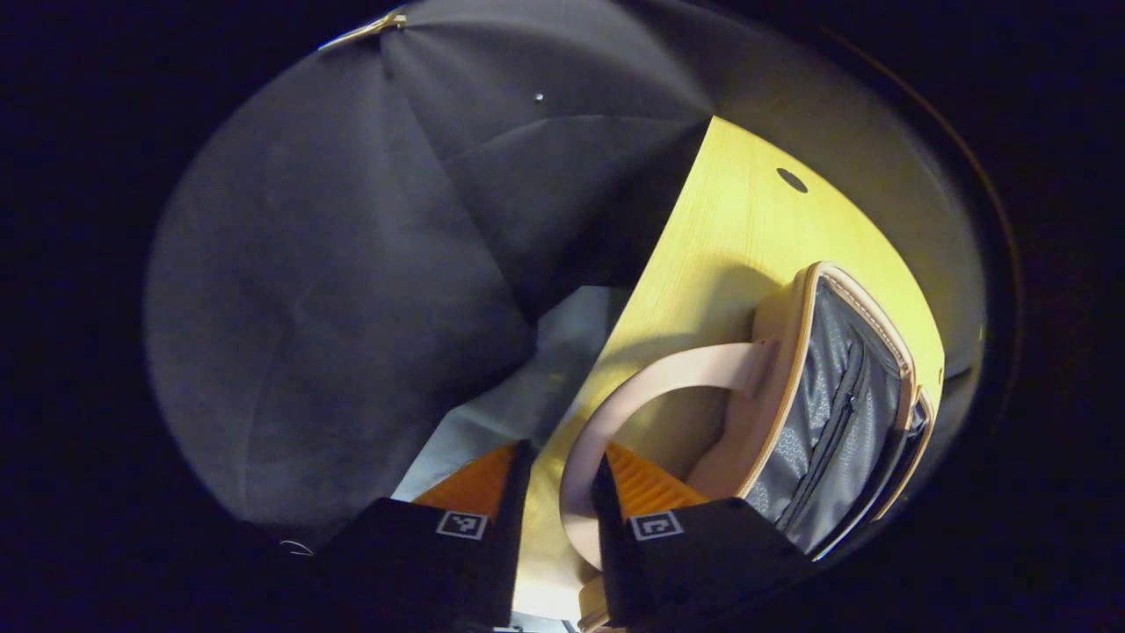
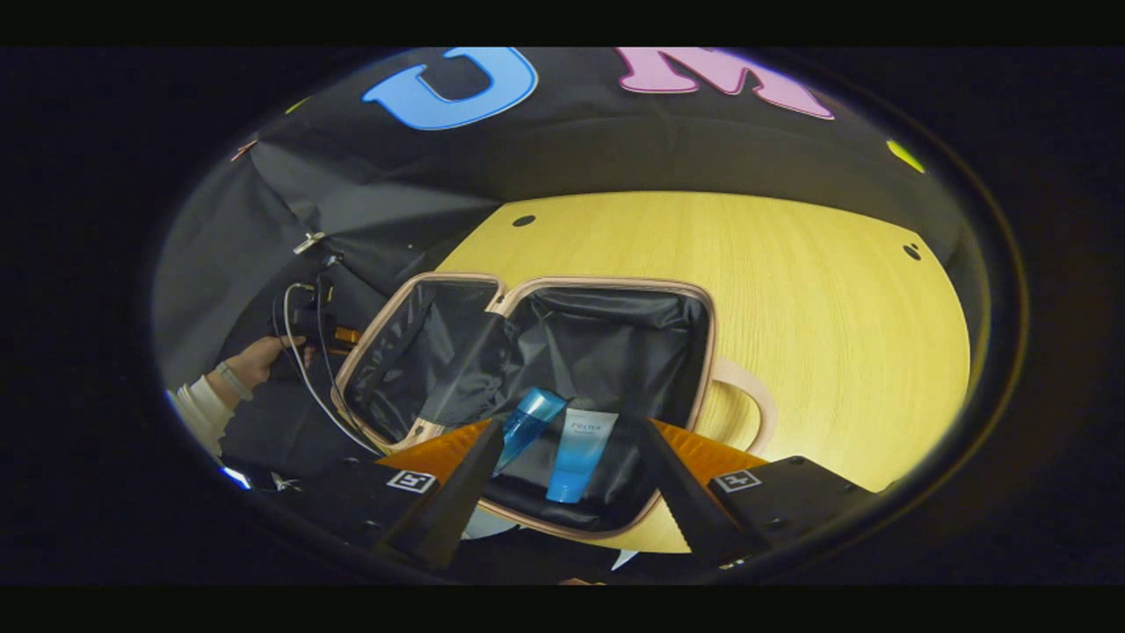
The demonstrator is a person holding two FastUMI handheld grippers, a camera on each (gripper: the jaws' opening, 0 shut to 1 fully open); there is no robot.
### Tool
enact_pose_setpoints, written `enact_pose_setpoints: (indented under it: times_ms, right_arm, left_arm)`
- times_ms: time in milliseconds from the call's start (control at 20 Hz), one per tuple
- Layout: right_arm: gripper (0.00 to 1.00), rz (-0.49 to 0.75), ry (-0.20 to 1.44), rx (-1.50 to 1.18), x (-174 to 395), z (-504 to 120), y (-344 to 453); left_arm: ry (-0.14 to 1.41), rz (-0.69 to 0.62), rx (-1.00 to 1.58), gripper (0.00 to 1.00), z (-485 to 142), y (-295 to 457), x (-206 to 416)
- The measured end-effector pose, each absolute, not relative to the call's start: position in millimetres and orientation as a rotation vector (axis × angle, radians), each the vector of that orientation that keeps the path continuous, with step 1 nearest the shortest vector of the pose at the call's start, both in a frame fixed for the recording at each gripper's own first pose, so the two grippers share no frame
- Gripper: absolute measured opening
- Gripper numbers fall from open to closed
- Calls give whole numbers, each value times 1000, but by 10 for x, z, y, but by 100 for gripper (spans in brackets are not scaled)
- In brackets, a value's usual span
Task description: First open the suitcase, pack the skin care products into it, and then close the suitcase.
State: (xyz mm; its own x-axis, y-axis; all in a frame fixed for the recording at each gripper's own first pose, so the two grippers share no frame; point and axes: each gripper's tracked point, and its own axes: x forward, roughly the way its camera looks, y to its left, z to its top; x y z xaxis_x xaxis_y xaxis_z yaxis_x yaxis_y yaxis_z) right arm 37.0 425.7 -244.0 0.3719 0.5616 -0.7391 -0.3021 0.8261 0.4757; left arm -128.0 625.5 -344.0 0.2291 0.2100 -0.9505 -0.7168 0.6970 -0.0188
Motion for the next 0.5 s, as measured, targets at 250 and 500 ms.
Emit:
enact_pose_setpoints:
  times_ms: [250, 500]
  right_arm:
    - [98, 563, 1049, 279, 367, -2447, 4192]
    - [98, 566, 1003, 262, 427, -2356, 4060]
  left_arm:
    - [1130, 625, -498, 12, -3170, 6234, -1144]
    - [988, 572, -521, 10, -2430, 6087, -970]
